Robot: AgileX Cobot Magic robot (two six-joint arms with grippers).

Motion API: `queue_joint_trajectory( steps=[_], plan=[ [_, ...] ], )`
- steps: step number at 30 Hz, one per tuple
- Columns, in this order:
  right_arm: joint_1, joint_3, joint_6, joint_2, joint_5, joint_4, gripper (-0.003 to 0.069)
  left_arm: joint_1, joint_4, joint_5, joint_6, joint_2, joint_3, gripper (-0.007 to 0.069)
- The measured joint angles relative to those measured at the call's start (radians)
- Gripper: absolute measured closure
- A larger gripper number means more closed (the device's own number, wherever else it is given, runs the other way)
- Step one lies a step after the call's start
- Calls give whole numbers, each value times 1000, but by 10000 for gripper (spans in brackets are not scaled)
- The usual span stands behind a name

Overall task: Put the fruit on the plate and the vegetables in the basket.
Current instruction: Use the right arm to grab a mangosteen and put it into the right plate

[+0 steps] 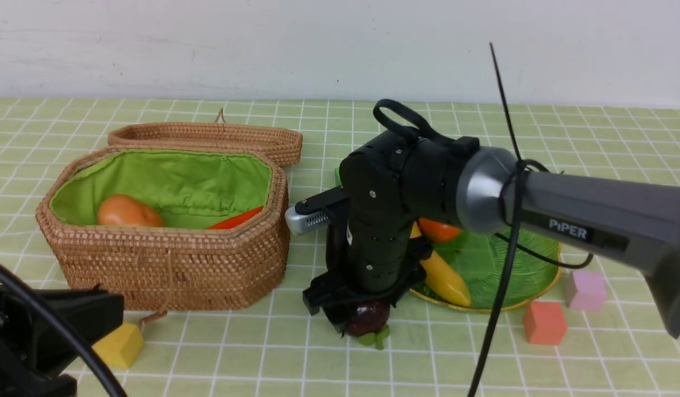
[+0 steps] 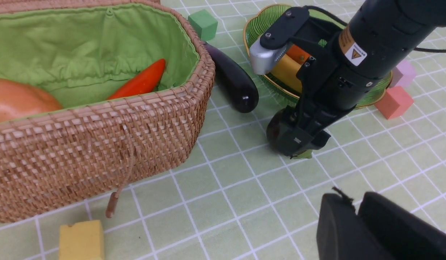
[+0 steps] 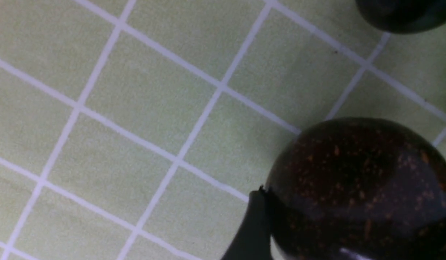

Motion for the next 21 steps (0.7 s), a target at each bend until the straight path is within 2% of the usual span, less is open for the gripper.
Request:
queue_joint_trajectory(
  steps=[15,21],
  plan=[
    [0,-8,-2,16,-21,9,68,0,-1,0,0,0,0,541],
    [-1,-59,-34,31,67,60,68,0,-1,0,0,0,0,536]
  ],
)
